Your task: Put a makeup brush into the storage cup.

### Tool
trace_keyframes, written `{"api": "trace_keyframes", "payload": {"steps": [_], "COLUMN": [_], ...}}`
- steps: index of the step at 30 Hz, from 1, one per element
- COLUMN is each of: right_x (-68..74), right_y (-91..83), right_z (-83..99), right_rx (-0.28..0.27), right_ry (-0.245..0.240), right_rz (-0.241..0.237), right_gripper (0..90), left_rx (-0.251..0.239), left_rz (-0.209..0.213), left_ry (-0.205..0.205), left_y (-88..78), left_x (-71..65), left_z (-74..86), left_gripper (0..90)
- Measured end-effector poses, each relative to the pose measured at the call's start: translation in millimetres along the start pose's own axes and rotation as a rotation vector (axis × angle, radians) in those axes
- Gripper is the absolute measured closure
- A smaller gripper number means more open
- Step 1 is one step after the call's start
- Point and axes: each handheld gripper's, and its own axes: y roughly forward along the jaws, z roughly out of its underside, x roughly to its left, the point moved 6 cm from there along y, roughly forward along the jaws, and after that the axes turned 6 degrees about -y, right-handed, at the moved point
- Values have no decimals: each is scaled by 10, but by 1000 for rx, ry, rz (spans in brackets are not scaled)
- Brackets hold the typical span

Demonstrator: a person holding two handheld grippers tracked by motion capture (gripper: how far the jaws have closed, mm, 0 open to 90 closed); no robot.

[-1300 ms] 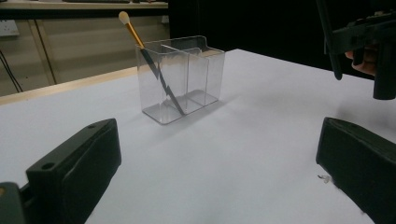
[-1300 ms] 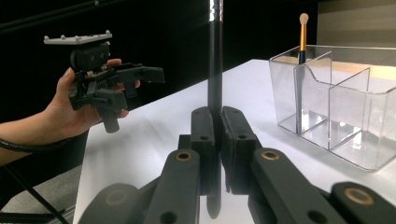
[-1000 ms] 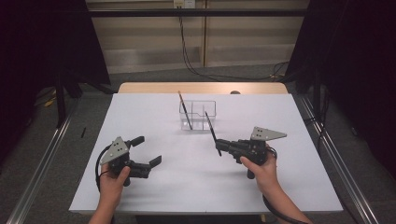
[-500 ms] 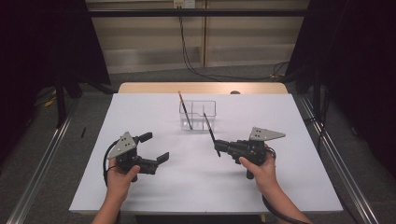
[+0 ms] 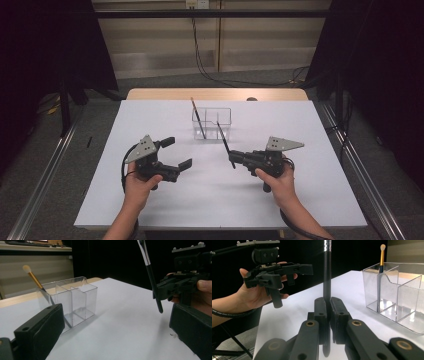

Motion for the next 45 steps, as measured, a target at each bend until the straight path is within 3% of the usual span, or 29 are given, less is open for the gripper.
{"api": "trace_keyframes", "payload": {"steps": [8,13,24,45], "right_x": [-3,-1,14,30], "right_y": [-7,-8,15,27], "right_z": [-2,-1,18,29], "right_rx": [0,-3,7,14], "right_ry": [-2,-1,-2,-5], "right_rz": [0,0,-3,-9], "right_gripper": [843,843,843,843], "left_rx": [-7,4,42,64], "left_rz": [15,23,54,86], "left_ry": [-15,-6,-27,-35], "left_y": [144,215,420,696], "left_x": [-41,-62,-143,-270], "left_z": [-47,-49,-88,-181], "left_gripper": [0,0,0,31]}}
